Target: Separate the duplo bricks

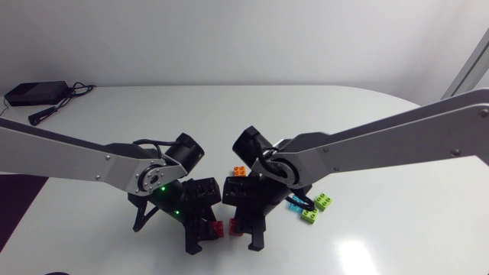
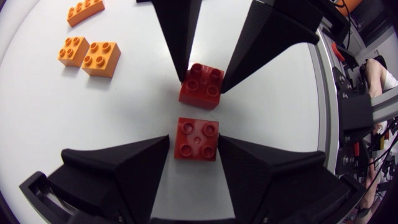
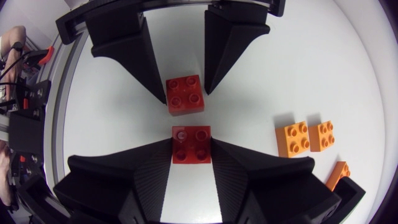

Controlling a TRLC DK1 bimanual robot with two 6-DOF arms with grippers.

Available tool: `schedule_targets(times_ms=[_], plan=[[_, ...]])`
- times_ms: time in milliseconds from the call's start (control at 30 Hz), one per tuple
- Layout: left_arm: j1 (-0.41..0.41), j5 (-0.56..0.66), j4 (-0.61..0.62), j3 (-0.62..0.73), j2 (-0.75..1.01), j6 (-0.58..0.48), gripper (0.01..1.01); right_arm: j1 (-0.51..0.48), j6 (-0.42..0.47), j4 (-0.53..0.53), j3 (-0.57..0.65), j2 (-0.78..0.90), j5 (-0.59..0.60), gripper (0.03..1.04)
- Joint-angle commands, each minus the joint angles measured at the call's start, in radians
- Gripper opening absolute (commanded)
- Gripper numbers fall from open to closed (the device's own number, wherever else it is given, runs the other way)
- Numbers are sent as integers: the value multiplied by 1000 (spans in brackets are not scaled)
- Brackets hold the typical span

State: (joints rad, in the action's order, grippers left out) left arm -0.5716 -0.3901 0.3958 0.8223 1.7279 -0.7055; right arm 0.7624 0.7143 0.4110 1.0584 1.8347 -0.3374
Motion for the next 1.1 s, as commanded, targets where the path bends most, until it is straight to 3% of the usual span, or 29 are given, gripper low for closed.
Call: schedule_targets(times_ms=[0,133,267,367,467,767,933,1067], plan=[[-5,-10,9,-23,-30,15,815,8,-21,-9,-9,17,-5,493],[3,-10,15,-23,-70,15,961,8,-26,-1,-15,-12,-5,721],[26,-10,17,-22,-106,17,979,6,-35,3,-28,-52,-5,900],[42,-10,18,-18,-133,17,979,2,-36,5,-46,-91,-5,941],[65,-10,18,-18,-162,11,979,-43,-33,8,-72,-155,-2,943],[102,-6,18,-28,-203,3,979,-356,30,-3,-161,-230,6,925],[102,7,15,-29,-208,5,979,-469,66,-38,-193,-198,23,813],[98,10,15,-29,-218,11,979,-492,74,-66,-201,-181,26,711]])
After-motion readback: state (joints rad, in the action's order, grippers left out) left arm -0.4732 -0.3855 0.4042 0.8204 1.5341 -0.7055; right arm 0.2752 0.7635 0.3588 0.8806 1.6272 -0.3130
